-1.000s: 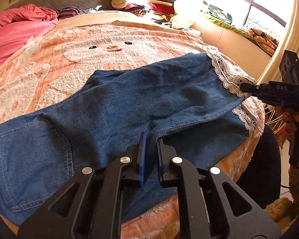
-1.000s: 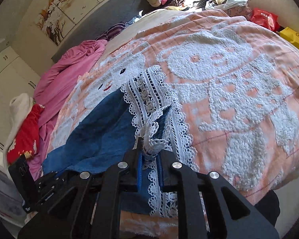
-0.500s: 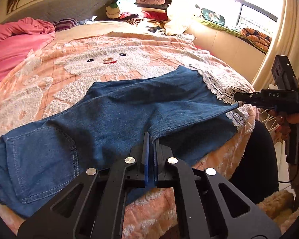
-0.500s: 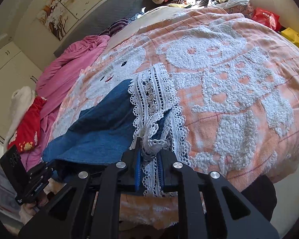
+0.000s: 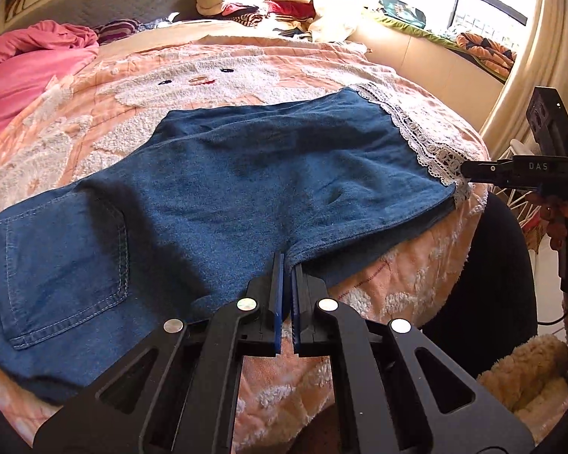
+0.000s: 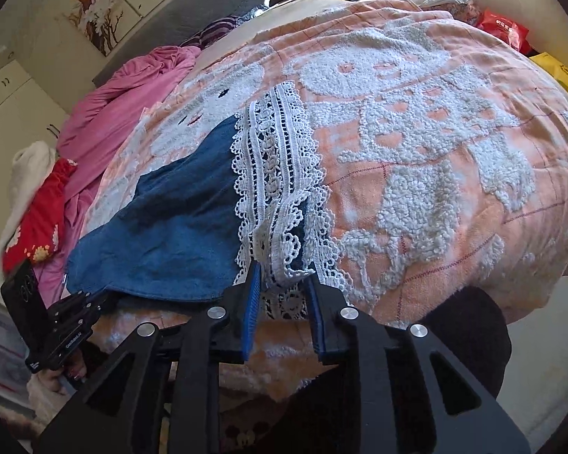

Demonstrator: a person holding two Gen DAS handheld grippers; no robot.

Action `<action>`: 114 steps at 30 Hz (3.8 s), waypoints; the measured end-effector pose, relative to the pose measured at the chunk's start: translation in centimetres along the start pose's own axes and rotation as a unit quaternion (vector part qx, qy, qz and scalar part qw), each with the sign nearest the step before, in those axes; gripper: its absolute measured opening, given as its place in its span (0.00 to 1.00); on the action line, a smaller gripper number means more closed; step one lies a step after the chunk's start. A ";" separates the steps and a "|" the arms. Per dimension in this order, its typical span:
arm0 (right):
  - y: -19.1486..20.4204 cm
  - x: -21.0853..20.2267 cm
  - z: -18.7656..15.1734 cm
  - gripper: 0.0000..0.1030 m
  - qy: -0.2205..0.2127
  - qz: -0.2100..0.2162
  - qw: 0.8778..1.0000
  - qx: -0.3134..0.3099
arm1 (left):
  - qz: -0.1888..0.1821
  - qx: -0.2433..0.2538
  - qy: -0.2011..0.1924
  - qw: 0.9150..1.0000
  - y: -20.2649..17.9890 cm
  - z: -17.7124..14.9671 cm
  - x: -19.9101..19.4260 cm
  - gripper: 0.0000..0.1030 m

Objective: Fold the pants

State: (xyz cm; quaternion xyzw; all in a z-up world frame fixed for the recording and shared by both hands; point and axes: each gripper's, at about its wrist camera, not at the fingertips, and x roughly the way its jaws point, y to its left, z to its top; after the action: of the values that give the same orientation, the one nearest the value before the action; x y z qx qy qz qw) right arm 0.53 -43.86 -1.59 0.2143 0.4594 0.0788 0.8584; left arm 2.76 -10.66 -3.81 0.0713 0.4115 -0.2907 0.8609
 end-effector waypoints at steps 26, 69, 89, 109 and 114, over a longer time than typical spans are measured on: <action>5.6 0.4 -0.3 0.35 0.000 -0.021 0.992 -0.123 | -0.012 -0.002 0.025 1.000 -0.4 -1.3 0.1 0.16; 6.9 4.5 0.6 0.54 0.055 -0.001 0.989 -0.141 | 0.250 -0.294 -0.043 0.922 19.3 -5.3 -11.4 0.53; 0.2 5.7 13.5 0.54 0.010 -0.010 0.995 -0.101 | 0.060 -0.178 -0.045 0.981 10.6 8.8 -2.9 0.55; -0.8 11.6 14.4 0.27 0.064 0.068 0.991 -0.096 | 0.024 -0.146 0.054 0.988 11.5 11.5 9.6 0.26; -0.3 9.7 14.3 0.20 0.027 0.097 0.989 -0.106 | 0.021 -0.163 0.013 0.986 11.0 11.5 7.8 0.05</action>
State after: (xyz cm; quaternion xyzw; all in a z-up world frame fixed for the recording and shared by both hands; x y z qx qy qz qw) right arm 17.73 -45.18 -2.07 0.1632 0.4484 0.2160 0.8519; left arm 20.40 -9.28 -3.45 -0.0579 0.4626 -0.2004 0.8617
